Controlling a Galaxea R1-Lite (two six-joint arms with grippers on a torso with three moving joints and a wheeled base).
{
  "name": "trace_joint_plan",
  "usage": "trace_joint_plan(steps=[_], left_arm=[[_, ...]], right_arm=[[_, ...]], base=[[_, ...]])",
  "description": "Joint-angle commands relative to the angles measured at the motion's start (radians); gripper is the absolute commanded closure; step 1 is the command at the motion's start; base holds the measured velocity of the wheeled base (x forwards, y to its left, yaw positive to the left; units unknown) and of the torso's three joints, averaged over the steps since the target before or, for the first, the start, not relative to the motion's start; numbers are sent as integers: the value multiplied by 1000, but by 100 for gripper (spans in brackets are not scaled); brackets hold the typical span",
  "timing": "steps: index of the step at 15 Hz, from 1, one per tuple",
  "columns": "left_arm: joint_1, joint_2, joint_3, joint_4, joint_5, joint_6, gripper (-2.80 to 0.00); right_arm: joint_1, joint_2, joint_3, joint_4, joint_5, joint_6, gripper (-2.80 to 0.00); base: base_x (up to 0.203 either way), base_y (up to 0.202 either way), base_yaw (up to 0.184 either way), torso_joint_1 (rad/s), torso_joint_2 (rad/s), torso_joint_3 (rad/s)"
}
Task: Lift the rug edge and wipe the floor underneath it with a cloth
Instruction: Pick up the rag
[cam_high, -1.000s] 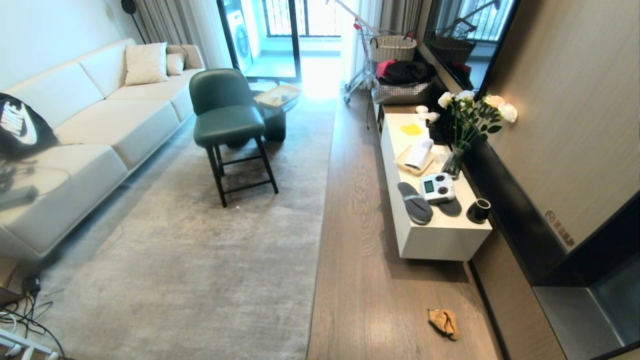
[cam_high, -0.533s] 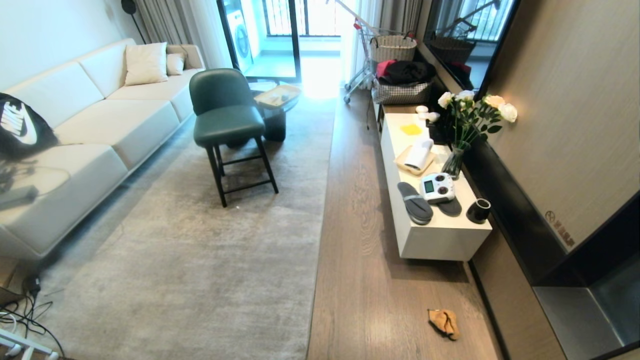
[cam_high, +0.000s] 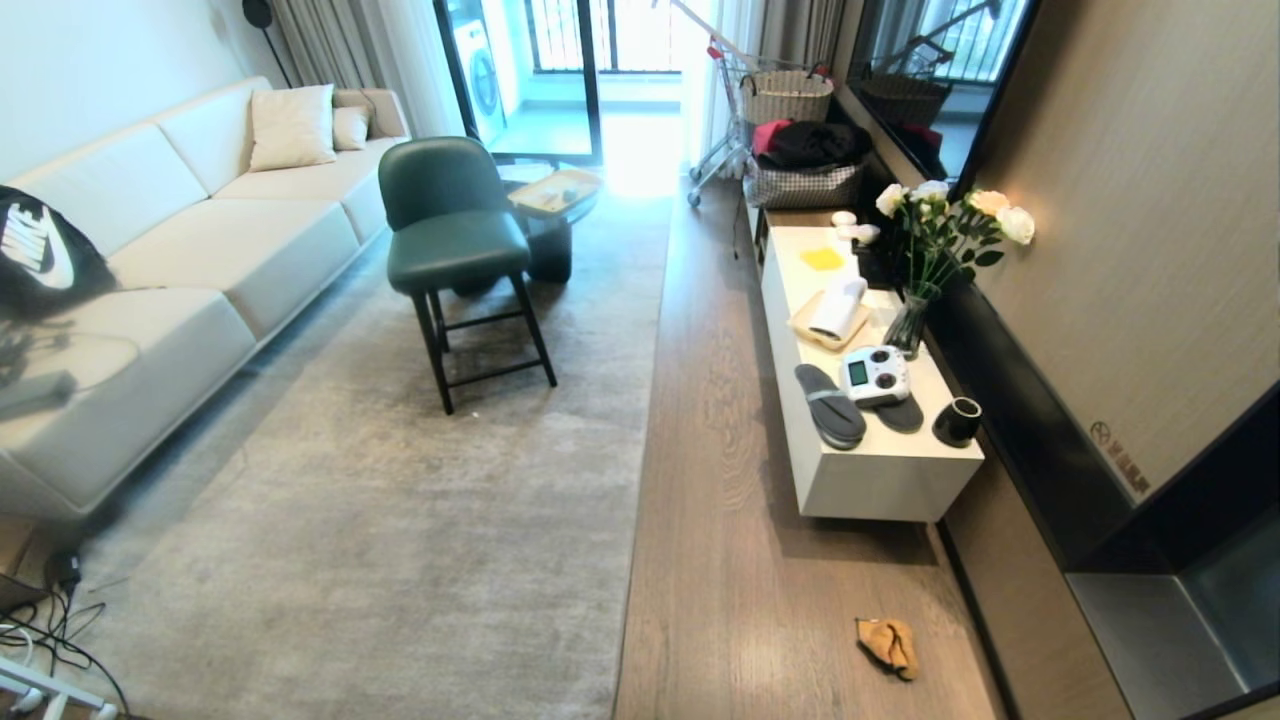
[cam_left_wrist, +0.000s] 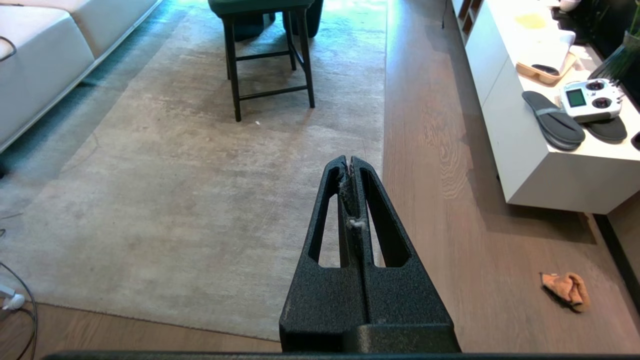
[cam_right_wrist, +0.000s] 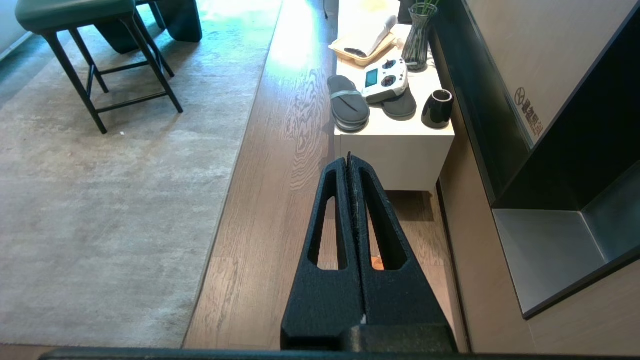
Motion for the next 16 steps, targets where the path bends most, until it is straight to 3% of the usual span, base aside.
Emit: trace_joint_plan(steps=[1, 16], left_arm=[[0, 0, 0, 0, 1, -1, 0], [0, 0, 0, 0, 0, 0, 0]], right_arm=[[0, 1, 0, 0, 0, 0, 0], [0, 1, 0, 0, -1, 2, 0]], base=[[0, 0, 0, 0, 0, 0], [0, 0, 0, -124, 286, 163]])
